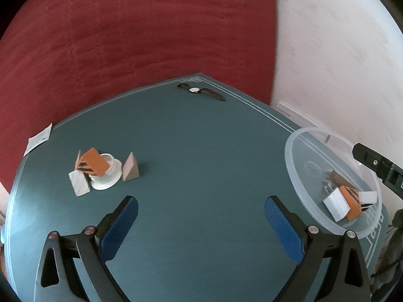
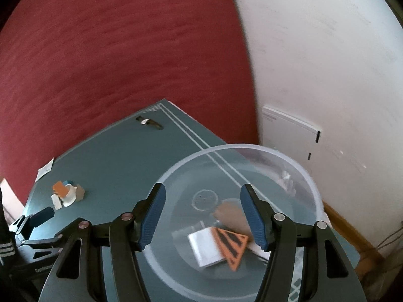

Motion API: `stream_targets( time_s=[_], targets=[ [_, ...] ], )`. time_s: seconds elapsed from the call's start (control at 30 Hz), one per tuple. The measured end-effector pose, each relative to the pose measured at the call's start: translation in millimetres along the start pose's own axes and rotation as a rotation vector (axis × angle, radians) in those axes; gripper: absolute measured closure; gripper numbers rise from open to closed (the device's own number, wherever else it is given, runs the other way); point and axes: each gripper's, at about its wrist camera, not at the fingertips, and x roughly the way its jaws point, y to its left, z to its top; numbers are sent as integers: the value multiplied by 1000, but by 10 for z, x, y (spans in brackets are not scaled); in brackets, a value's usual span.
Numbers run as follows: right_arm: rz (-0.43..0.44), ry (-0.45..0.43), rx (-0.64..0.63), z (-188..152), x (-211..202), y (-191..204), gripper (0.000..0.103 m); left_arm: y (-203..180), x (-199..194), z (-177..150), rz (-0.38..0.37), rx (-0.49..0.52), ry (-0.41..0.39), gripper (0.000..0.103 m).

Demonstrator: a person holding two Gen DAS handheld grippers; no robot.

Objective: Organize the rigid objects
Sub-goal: 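Withdraw both open tools from the bowl, then move both open tools back toward the white cup and block pile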

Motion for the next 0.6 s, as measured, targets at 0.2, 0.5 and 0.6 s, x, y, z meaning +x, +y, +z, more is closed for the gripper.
stream_targets(
  time_s=[0.2, 0.5, 0.6],
  targets=[
    [27, 0, -27, 4, -6, 191, 40, 144, -44, -26, 17, -24, -6, 1],
    [76, 11, -66, 4, 38, 487, 40, 376, -79, -61, 46, -64, -7, 1],
    [90, 14, -75, -3, 46, 570, 40, 437, -90, -66, 53, -75, -8, 1]
  ],
)
